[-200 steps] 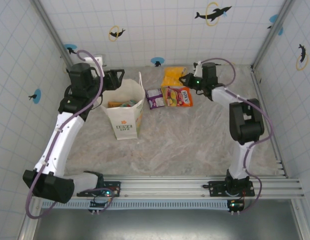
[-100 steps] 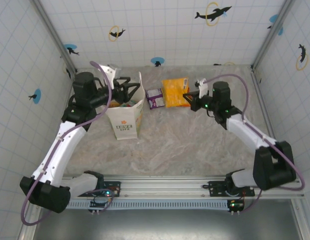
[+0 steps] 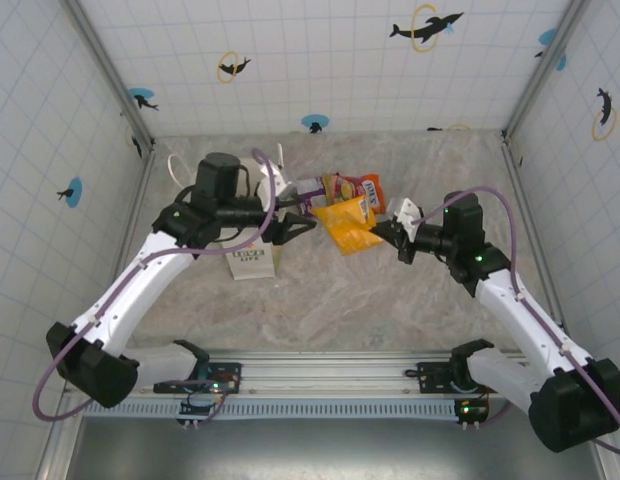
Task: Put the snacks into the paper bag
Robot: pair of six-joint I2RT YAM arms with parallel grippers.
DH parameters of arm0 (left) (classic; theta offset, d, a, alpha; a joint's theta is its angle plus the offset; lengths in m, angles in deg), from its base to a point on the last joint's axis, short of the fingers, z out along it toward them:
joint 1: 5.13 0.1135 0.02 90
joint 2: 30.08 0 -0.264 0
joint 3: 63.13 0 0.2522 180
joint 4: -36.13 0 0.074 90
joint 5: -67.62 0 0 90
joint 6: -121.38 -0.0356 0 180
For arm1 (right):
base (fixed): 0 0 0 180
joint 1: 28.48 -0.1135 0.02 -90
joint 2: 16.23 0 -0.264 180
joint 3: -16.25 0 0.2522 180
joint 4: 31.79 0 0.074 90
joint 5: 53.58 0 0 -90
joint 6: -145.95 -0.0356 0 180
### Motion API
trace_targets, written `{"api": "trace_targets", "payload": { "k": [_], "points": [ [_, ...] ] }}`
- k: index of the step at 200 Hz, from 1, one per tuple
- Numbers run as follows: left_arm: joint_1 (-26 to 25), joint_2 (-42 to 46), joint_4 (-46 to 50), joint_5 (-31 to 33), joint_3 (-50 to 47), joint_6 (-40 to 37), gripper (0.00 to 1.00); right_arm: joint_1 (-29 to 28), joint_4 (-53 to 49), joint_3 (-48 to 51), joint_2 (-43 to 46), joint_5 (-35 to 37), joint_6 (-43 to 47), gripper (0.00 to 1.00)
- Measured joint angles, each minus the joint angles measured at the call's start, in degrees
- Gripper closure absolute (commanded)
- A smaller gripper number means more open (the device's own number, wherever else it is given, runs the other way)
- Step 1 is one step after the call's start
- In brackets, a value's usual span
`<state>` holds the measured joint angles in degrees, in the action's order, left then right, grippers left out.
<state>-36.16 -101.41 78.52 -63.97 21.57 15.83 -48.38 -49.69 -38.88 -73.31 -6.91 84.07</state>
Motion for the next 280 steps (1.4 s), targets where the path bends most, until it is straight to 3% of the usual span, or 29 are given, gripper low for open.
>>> {"api": "trace_targets", "payload": {
  "k": [70,164,188,218,246,280],
  "points": [
    [-5.9,-5.38,10.34,3.39,3.32,-7.82,0.27,-4.57,-10.43,-0.96,0.31,-4.79,13.4,1.0],
    [-8.96,-10.16,17.59,4.76,5.16,-11.58,0.37,-8.66,-11.98,-2.62,-2.21,-4.48,17.57,1.0],
    [-9.09,-10.71,18.69,4.74,5.25,-11.69,0.46,-9.03,-10.78,-2.62,-2.21,-4.2,17.53,1.0],
    [-9.11,-10.75,19.12,4.42,5.27,-11.69,0.75,-9.49,-9.75,-2.62,-2.32,-2.86,17.53,1.0],
    [-9.11,-10.75,19.12,4.09,5.29,-12.13,0.85,-9.79,-8.28,-2.6,-2.34,-1.31,16.7,1.0],
    [-9.11,-10.64,17.57,4.81,5.29,-11.39,0.95,-9.86,-5.2,-1.53,-1.84,0.63,14.38,0.83]
  ]
}}
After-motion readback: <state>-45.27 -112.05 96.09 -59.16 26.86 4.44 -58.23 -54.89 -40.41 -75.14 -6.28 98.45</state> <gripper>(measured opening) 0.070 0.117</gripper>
